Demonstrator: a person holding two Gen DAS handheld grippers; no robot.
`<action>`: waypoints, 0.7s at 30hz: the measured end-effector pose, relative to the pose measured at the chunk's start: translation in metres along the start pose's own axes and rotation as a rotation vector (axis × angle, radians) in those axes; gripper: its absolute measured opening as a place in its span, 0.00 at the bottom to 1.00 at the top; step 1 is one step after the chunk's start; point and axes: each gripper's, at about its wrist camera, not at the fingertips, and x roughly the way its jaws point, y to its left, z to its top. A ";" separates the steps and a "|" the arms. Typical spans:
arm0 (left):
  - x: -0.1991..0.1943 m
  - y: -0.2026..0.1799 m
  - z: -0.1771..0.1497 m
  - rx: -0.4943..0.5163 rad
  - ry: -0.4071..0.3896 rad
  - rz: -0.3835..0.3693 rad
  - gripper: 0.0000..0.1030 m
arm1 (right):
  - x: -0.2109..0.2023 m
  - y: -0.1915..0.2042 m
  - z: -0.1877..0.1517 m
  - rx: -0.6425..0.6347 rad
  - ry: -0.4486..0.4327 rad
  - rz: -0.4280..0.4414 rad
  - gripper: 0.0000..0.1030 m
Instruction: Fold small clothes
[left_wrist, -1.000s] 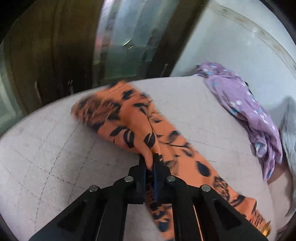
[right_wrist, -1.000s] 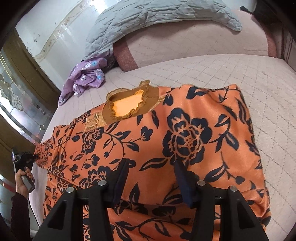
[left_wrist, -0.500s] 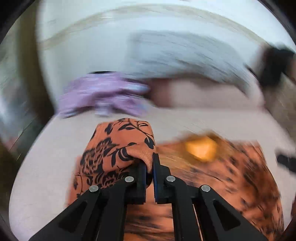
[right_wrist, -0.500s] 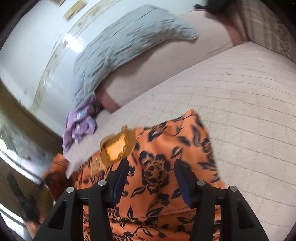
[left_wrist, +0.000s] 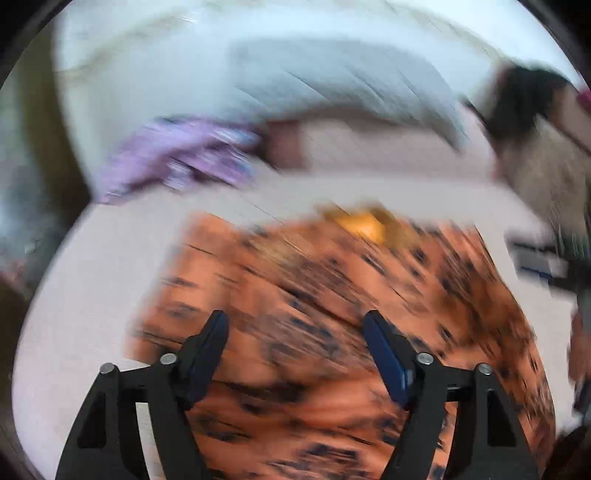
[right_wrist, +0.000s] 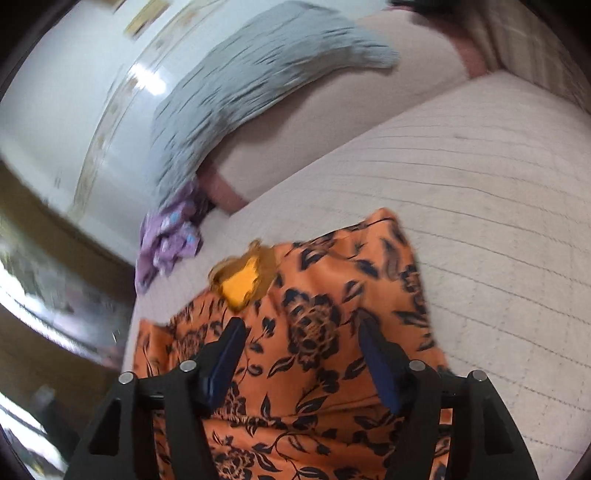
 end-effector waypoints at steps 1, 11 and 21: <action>-0.001 0.017 0.005 -0.030 -0.021 0.050 0.74 | 0.005 0.009 -0.004 -0.029 0.018 0.026 0.65; 0.075 0.133 -0.004 -0.333 0.206 0.253 0.74 | 0.075 0.139 -0.041 -0.491 0.099 -0.020 0.66; 0.101 0.151 -0.020 -0.458 0.350 0.159 0.74 | 0.198 0.192 -0.047 -0.628 0.292 -0.187 0.71</action>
